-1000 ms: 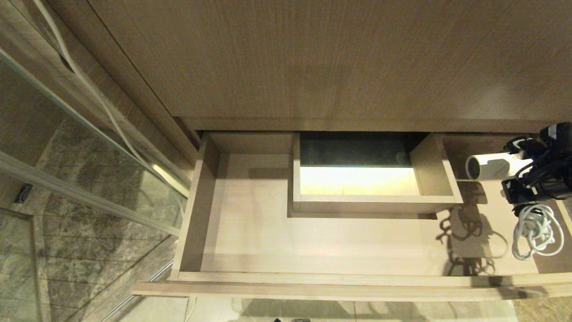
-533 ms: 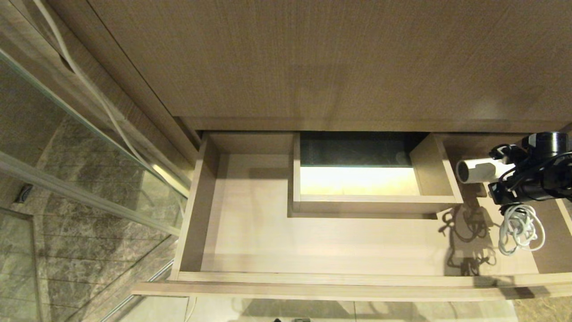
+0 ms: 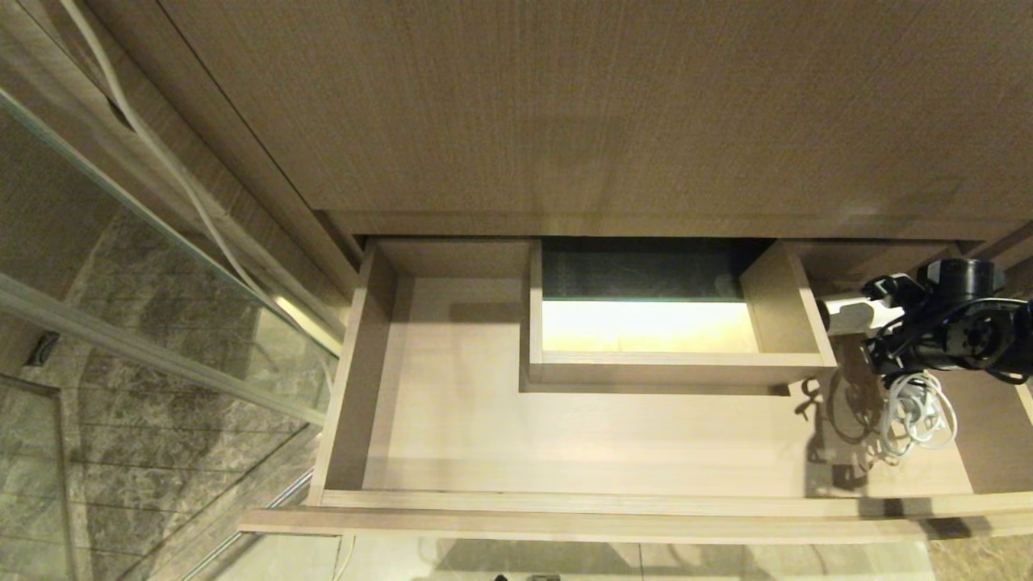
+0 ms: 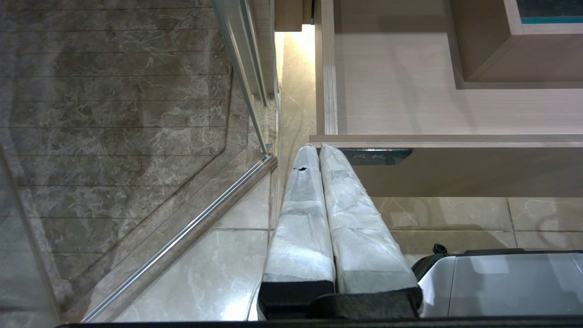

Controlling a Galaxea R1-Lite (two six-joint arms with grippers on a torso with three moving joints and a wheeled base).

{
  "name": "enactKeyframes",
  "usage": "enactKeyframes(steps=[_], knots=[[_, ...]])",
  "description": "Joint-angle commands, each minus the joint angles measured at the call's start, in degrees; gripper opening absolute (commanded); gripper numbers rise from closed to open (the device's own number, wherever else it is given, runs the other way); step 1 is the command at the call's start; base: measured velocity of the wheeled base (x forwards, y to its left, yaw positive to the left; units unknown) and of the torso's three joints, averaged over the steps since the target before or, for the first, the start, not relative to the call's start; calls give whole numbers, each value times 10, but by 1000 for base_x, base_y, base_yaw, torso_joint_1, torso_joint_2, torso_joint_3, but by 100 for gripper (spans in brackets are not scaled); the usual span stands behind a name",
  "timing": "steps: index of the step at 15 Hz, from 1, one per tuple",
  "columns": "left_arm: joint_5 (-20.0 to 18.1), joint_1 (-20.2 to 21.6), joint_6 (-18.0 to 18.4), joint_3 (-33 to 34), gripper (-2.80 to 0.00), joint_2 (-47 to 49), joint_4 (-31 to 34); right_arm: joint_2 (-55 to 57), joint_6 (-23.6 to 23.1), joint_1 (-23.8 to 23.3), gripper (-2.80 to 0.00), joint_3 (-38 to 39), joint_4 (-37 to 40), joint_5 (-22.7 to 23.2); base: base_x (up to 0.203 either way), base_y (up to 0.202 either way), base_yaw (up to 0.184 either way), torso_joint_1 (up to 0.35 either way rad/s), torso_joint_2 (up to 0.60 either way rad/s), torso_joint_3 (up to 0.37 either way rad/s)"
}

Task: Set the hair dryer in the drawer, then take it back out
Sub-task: Put it into the drawer

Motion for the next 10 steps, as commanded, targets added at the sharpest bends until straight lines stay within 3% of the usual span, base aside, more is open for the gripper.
enactKeyframes(steps=[1, 10], knots=[[0, 0, 0, 0, -280, 0, 0, 27, -5, -1, -280, -9, -7, -1, 0, 0, 0, 0, 0, 0], [0, 0, 0, 0, -280, 0, 0, 74, -16, -1, -280, -41, -29, 0, 0, 0, 0, 0, 0, 0]])
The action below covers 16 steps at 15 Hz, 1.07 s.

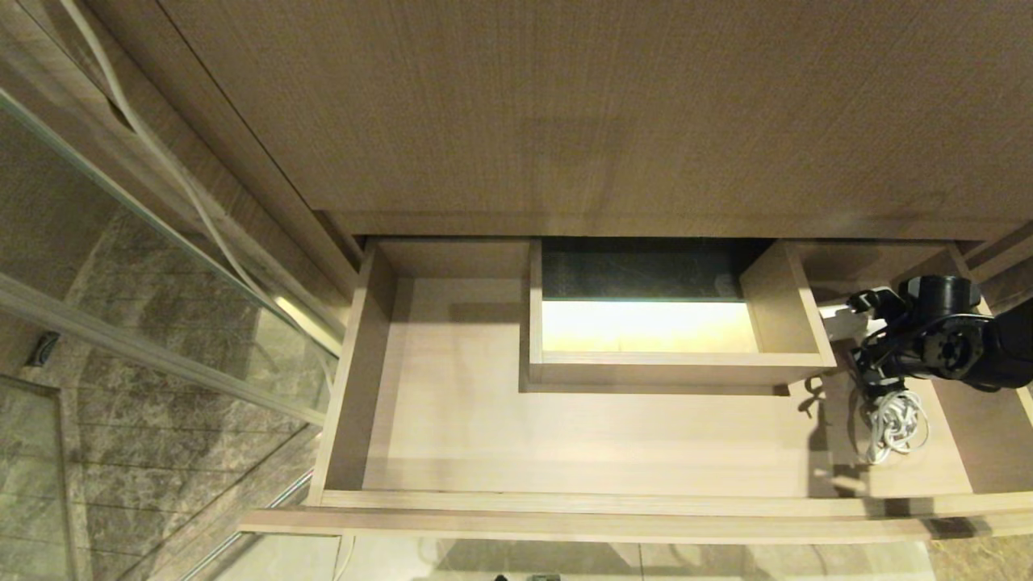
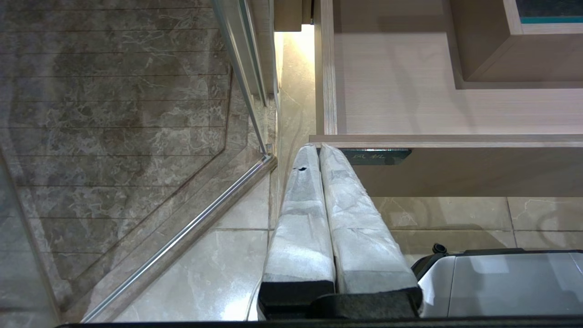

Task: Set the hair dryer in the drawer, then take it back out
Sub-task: Put it into the drawer

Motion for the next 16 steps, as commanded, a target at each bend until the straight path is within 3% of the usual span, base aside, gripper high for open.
enactKeyframes(steps=[1, 2, 3, 9, 14, 15, 16], knots=[[0, 0, 0, 0, -280, 0, 0, 6, -2, 0, -280, 0, -2, 3, 0, 0, 0, 0, 0, 0], [0, 0, 0, 0, -280, 0, 0, 3, -6, -2, -280, 0, 0, 13, 0, 0, 0, 0, 0, 0], [0, 0, 0, 0, -280, 0, 0, 0, -20, -5, 0, 0, 5, 24, 0, 0, 0, 0, 0, 0], [0, 0, 0, 0, -280, 0, 0, -56, -41, -11, 0, -1, 9, 34, 0, 0, 0, 0, 0, 0], [0, 0, 0, 0, -280, 0, 0, -180, -41, -13, 0, 49, 68, 32, 0, 0, 0, 0, 0, 0], [0, 0, 0, 0, -280, 0, 0, -211, -41, -13, -280, 66, 82, 33, 0, 0, 0, 0, 0, 0], [0, 0, 0, 0, -280, 0, 0, -243, -41, -13, -280, 85, 95, 35, 0, 0, 0, 0, 0, 0]])
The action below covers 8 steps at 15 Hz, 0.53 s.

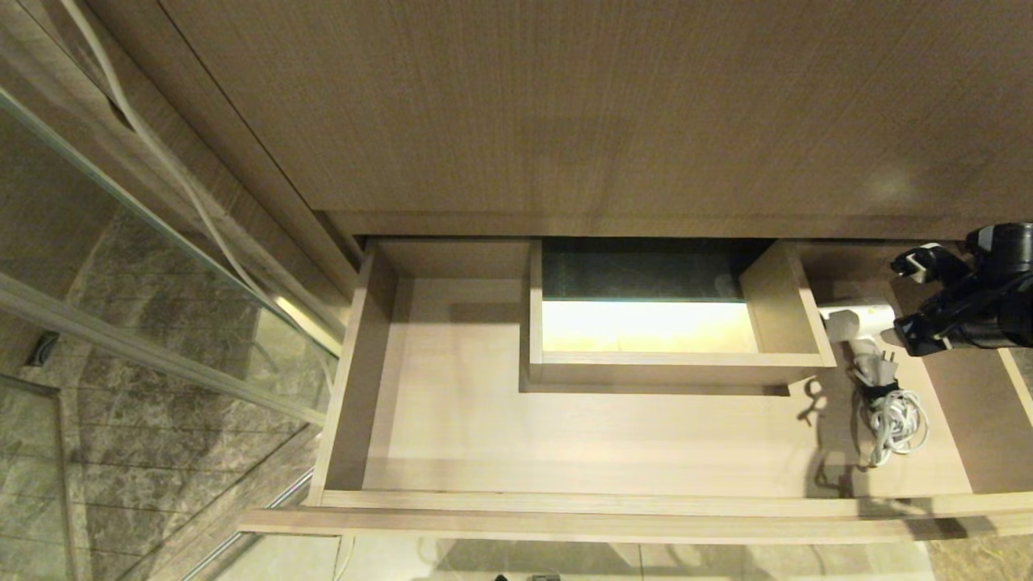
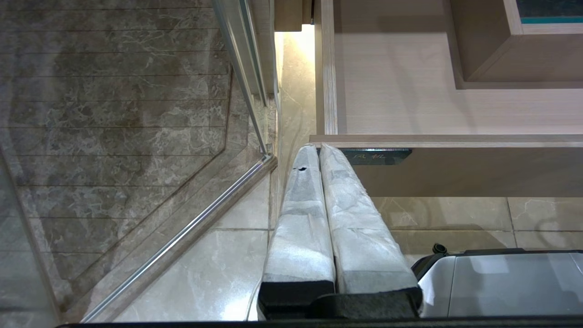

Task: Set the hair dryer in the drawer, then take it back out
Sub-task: Put it into the drawer, then close the drawer

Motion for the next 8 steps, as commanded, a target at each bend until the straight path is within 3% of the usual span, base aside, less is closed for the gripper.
enactKeyframes(steps=[1, 8], knots=[[0, 0, 0, 0, -280, 0, 0, -93, -2, 0, -280, 35, 19, 3, 0, 0, 0, 0, 0, 0], [0, 0, 0, 0, -280, 0, 0, -296, -2, 5, -280, 180, 60, 9, 0, 0, 0, 0, 0, 0]])
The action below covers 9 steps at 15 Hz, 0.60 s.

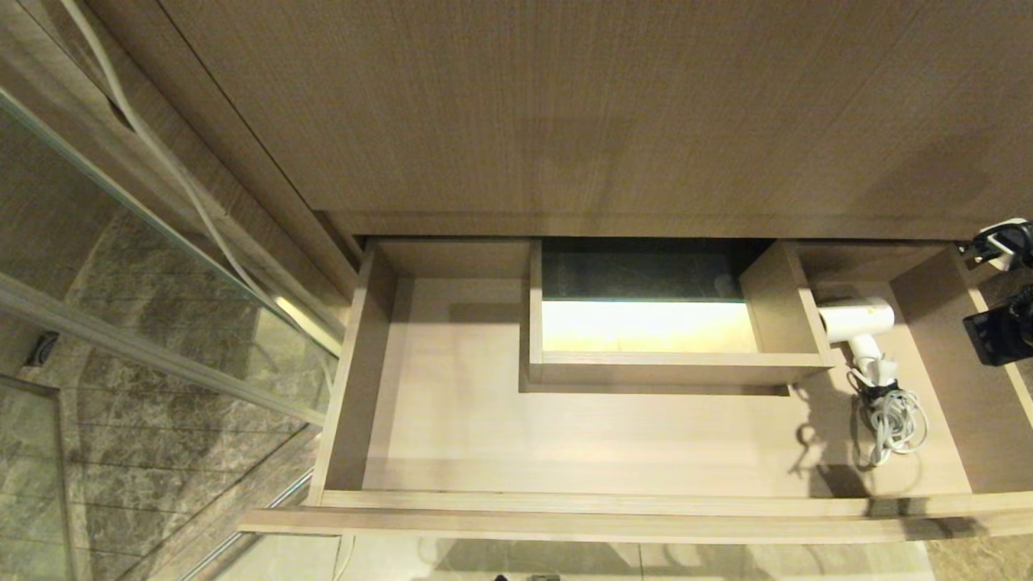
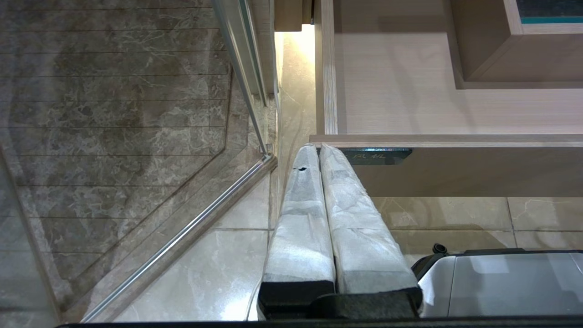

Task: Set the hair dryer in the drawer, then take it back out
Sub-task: Close the drawer

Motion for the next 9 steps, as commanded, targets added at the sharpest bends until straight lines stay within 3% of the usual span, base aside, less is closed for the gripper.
enactKeyframes(steps=[1, 9], knots=[[0, 0, 0, 0, -280, 0, 0, -89, -2, 7, -280, 52, 0, 0, 0, 0, 0, 0, 0, 0], [0, 0, 0, 0, -280, 0, 0, -231, 2, 19, -280, 168, -1, -1, 0, 0, 0, 0, 0, 0]])
